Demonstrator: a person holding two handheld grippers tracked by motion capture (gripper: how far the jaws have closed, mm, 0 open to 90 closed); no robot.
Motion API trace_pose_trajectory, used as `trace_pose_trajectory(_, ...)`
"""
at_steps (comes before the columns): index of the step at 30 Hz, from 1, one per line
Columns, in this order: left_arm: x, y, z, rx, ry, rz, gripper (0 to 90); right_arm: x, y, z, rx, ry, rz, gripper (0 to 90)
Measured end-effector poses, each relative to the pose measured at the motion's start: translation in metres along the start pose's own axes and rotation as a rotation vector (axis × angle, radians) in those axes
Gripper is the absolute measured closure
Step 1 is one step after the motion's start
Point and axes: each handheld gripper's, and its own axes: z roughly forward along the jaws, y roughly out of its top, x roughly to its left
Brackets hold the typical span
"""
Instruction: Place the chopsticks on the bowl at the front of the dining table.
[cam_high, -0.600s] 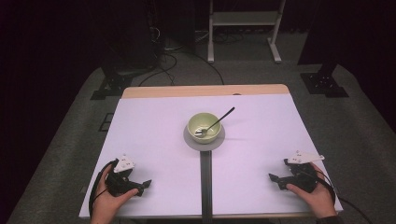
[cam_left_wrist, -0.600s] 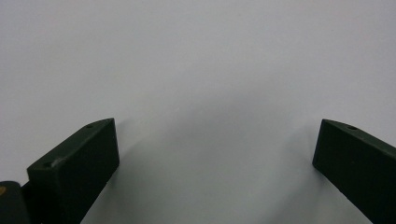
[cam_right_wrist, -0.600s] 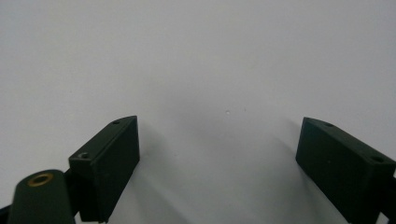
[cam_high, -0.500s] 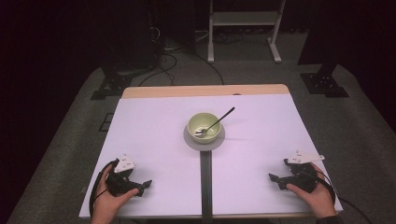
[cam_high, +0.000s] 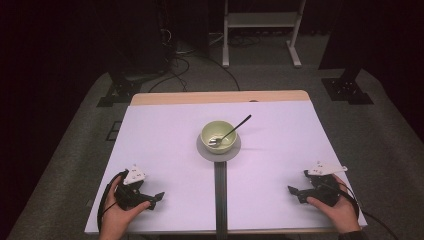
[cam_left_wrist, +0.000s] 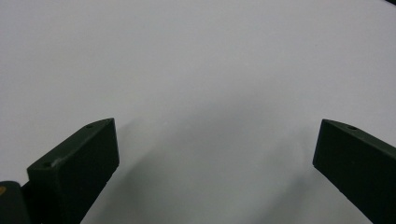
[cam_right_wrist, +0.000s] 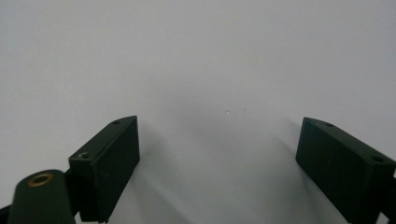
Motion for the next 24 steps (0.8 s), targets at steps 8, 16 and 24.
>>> trace_pose_trajectory(8, -0.004, 0.012, 0.000, -0.027, -0.011, 0.004, 0.0, 0.000, 0.000, 0.000, -0.002, -0.001, -0.004, 12.2)
trace_pose_trajectory(16, -0.008, 0.017, 0.001, -0.032, -0.021, 0.011, 0.0, 0.000, 0.000, 0.000, -0.001, 0.000, -0.001, 12.2)
trace_pose_trajectory(24, -0.013, 0.023, 0.002, -0.048, -0.037, 0.011, 0.0, 0.000, 0.000, 0.000, 0.000, 0.000, -0.001, 12.2)
